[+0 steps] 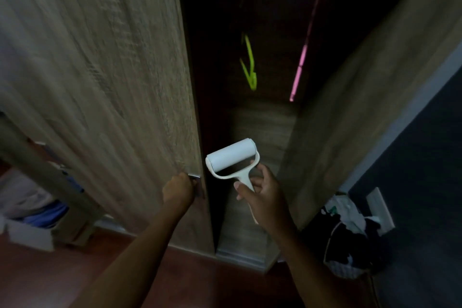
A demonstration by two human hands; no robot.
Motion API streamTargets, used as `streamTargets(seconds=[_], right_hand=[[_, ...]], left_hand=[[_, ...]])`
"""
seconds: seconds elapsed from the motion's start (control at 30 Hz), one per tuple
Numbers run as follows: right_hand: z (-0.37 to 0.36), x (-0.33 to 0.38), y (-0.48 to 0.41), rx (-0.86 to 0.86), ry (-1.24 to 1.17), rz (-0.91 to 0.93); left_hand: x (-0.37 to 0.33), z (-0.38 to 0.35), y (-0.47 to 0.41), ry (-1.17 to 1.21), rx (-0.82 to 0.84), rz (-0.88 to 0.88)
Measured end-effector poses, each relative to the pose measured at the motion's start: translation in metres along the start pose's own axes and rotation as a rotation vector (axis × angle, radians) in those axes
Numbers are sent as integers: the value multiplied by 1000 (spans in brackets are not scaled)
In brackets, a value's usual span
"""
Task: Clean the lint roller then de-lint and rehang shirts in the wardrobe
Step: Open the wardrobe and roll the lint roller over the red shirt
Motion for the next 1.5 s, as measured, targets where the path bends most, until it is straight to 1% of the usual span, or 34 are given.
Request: streamTargets(seconds=[0.17,0.3,0.37,0.5,0.6,0.8,0.9,1.07,1.13,1.2,1.27,1.3,1.33,1.37,1.47,1.5], right_hand=[[-68,2,-20,30,-19,-31],[-109,-2,-33,39,-31,-58],[-124,-3,-41,33,-18,-66],[-146,-1,-54,14,-23,-79],[-160,7,-58,40,-42,-74],[-182,15,-65,86,-33,-60],[-188,19,-67,102,-34,-47],[-189,26,-66,122,-125,-31],[-181,31,-66,145,-137,-12],[-166,34,-69,158,-153,28],[-147,34,-76,122,-185,50],[-137,34,-81,95,-186,55],[-130,33,-87,73,-178,54],[-123,33,-92,63,-166,53],[-109,33,-108,67,-131,63],[-106,34,-114,65,-125,66]], left_hand=[[62,16,-42,-36,2,27],[103,30,-69,-7,-14,74],[119,37,-79,-3,-11,87],[152,40,-99,-76,4,38],[173,40,-113,-46,-5,61],[185,55,-119,15,-15,45],[187,63,-121,-10,-11,67],[188,66,-118,-24,-3,104],[185,72,-118,-61,58,98],[173,82,-118,-79,182,90],[150,96,-114,20,257,68],[133,105,-111,65,259,17],[117,115,-107,112,218,-46],[101,127,-101,174,132,-109],[57,162,-81,403,-230,-323],[43,171,-73,490,-312,-380]])
Point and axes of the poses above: each hand's wrist, its own y-axis away from the middle knuckle, its own z-axis out of the back of the hand, x = y × z, the point moved 4 cm from there along -y, towards the middle knuckle, and after that the axes turned 4 degrees about -x, right-handed, at the moved point
